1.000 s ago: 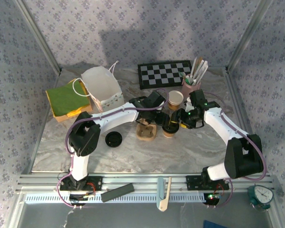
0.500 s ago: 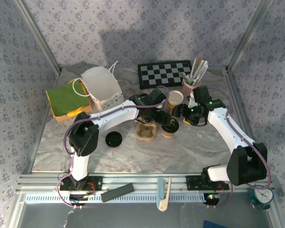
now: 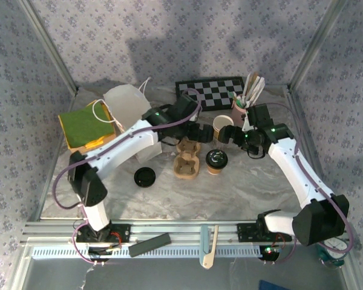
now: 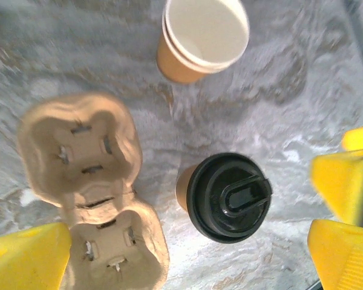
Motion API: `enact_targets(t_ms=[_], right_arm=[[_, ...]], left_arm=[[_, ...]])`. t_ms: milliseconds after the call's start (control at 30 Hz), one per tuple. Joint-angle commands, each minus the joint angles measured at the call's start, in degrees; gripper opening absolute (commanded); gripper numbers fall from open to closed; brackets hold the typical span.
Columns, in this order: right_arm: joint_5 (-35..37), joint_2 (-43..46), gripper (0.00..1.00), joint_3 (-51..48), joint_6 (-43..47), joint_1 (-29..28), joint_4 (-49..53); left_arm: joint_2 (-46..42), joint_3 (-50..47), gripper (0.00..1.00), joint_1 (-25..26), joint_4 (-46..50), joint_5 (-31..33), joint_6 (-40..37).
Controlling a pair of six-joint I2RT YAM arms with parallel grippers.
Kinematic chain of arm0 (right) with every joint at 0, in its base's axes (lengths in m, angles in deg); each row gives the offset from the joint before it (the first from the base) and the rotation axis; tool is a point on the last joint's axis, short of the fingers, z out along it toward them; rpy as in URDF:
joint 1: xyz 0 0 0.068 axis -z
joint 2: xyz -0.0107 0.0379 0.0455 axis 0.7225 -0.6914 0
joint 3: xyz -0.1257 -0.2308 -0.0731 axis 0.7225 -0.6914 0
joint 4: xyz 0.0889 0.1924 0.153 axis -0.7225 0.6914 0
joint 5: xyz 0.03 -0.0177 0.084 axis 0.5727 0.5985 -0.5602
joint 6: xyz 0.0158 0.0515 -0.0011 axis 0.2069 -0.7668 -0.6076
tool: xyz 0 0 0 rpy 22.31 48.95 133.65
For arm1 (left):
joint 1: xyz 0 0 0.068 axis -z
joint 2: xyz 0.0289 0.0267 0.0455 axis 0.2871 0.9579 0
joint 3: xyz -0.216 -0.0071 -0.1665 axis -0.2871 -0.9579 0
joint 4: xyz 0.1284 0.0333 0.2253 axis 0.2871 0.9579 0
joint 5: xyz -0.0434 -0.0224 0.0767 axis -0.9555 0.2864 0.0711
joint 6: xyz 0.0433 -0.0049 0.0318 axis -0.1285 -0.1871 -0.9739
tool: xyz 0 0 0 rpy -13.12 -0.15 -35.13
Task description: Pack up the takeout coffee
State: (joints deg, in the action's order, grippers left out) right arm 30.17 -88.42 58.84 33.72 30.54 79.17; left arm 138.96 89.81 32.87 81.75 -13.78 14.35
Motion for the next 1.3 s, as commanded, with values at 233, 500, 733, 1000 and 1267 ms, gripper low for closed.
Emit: enact_targets(t_ms=[233, 500, 733, 1000, 1267], right_arm=[[11.20, -5.36, 1.00, 9.23, 0.45, -7.82, 7.05], [13.17, -8.77, 1.00, 11.79, -0.39, -11.85, 7.62], [12.54, -8.62, 1.00, 10.90, -1.63, -15.70, 6.12], [14.17, -4.60, 1.00, 6.35, -4.72, -18.77, 3.86], [15.20, -0.76, 1.00, 3.47, -5.50, -18.95, 3.74]], left_arm=[[-11.63, -0.21, 1.00, -5.01, 3.19, 5.71, -1.72], [-15.10, -7.16, 0.93, -5.82, 1.64, 5.61, -1.08], [-13.93, -16.26, 0.68, -4.44, -0.75, 0.96, 3.78], [-11.25, -26.51, 0.46, -3.66, -2.58, -1.07, 8.84], [-5.44, -27.97, 0.37, -3.54, -4.17, -3.05, 11.48]])
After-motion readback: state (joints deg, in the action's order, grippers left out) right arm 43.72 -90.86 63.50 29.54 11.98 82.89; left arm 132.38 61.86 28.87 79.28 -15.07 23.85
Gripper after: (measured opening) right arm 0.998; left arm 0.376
